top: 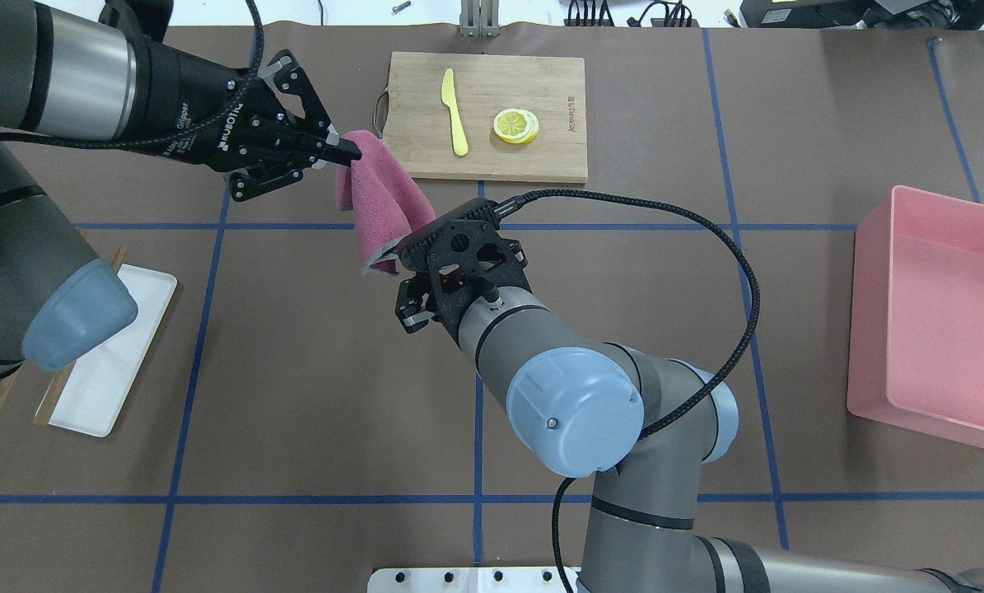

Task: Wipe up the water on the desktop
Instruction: 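Grasp the cloth with the right gripper while the left gripper releases and withdraws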

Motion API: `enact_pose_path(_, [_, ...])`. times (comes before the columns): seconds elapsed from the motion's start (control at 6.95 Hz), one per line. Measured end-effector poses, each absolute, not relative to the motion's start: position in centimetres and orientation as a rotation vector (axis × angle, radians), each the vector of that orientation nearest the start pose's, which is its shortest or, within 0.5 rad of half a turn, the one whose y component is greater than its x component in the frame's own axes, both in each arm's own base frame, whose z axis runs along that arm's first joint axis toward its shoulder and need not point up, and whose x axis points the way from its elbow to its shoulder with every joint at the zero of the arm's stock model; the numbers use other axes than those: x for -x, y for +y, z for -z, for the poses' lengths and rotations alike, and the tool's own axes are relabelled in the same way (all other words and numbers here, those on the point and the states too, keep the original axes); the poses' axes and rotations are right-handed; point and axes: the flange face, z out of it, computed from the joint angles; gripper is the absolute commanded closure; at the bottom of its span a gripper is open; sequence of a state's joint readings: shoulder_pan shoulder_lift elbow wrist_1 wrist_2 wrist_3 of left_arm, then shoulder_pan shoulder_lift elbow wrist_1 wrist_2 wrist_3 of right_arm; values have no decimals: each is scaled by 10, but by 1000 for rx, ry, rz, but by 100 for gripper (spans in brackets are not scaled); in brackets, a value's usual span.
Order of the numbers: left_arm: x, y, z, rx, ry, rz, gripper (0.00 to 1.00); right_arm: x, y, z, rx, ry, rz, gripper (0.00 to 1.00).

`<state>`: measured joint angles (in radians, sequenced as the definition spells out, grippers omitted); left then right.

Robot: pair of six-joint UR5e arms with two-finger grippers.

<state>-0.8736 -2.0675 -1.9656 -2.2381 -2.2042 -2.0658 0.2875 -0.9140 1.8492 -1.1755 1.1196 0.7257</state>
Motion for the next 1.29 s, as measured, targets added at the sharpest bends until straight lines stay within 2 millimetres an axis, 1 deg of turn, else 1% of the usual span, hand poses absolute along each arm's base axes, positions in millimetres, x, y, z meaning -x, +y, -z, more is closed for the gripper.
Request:
enact_pose_path(0.14, [-284,-454,-133,209,1576,583,100,526,-340,-107,-1021,-899,166,100])
enact_pose_path(0.29, [-284,-454,-133,209,1576,583,74,524,-340,-107,-1023,-904,163,100])
enact_pose_path(0.43, [-284,-455,-134,205,1574,579,1,519,-339,-108,-1025,-908,161,100])
enact_pose_path(0.58, [-283,-456,-139,178,1567,552,2,512,-338,-110,-1027,-911,157,100])
enact_pose_path(0.72, [-278,-459,-149,126,1553,509,2,501,-339,-112,-1032,-913,149,100])
enact_pose_path(0.86, [-269,-464,-168,63,1523,464,2,487,-345,-113,-1040,-911,136,100])
enact_pose_path(1.01, [-251,-474,-197,-14,1473,402,2,475,-355,-115,-1043,-904,125,100])
enact_pose_path(1.15, [-225,-484,-239,-103,1400,325,2,464,-367,-124,-1029,-893,125,100])
enact_pose_path(1.29, [-194,-492,-291,-189,1299,241,2,454,-380,-146,-997,-868,136,100])
